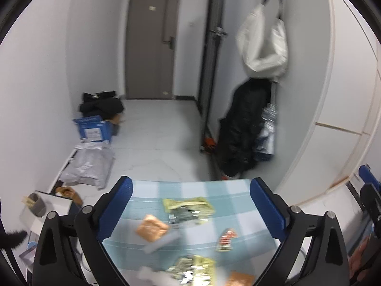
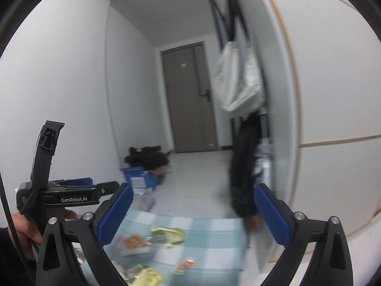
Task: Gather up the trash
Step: 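Move both open tools back over the table, then close the right tool around the white foam block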
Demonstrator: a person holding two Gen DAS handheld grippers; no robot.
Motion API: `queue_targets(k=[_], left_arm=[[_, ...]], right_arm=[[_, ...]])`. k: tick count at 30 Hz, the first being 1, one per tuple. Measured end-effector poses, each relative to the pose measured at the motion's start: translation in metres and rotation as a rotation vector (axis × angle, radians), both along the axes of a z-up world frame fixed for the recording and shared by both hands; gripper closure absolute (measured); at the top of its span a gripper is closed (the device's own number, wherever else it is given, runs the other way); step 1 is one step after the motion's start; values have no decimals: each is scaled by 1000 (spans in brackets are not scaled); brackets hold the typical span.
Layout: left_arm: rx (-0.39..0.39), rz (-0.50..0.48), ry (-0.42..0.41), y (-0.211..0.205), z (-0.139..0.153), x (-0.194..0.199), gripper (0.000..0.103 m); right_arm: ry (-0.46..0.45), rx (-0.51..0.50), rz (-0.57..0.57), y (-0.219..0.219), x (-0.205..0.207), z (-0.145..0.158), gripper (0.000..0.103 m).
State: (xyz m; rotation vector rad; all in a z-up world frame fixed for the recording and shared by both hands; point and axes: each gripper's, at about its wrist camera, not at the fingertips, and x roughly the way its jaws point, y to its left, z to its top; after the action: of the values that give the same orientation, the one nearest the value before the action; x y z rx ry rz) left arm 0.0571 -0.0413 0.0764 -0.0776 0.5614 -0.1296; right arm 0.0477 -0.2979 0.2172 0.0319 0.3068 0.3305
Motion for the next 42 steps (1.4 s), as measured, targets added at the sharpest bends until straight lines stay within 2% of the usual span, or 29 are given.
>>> queue_targets(k=[4,9,17,19,23,29,36,39,42], left_arm=[[-31,70,1,34,-13,-6,1],[-57,124,54,64,-45,-2,1],[-110,178,140,103,-86,1,1],[-146,183,168,115,-89,1,1],[-192,204,182,135,-93,-1,1],[-254,240,216,159,-97,-1,1],[-295,273,237,176,-102,0,1],[-292,283,241,179,-103,0,1],[-292,286,242,182,-104,0,1]], right_arm=[[39,-14,74,34,10,-18,0],[148,3,156,55,23,-51,0],[407,-52,185,90,36,-110,0],[470,-68,214,99,36,-125,0],[512,-131,247,119,35,-146,0],[606,-229,369,165,35,-180,2],[649,-364,423,203,30,-217,17],[667,-420,418,211,29,-231,37],[683,-461,414,216,30,-243,46]])
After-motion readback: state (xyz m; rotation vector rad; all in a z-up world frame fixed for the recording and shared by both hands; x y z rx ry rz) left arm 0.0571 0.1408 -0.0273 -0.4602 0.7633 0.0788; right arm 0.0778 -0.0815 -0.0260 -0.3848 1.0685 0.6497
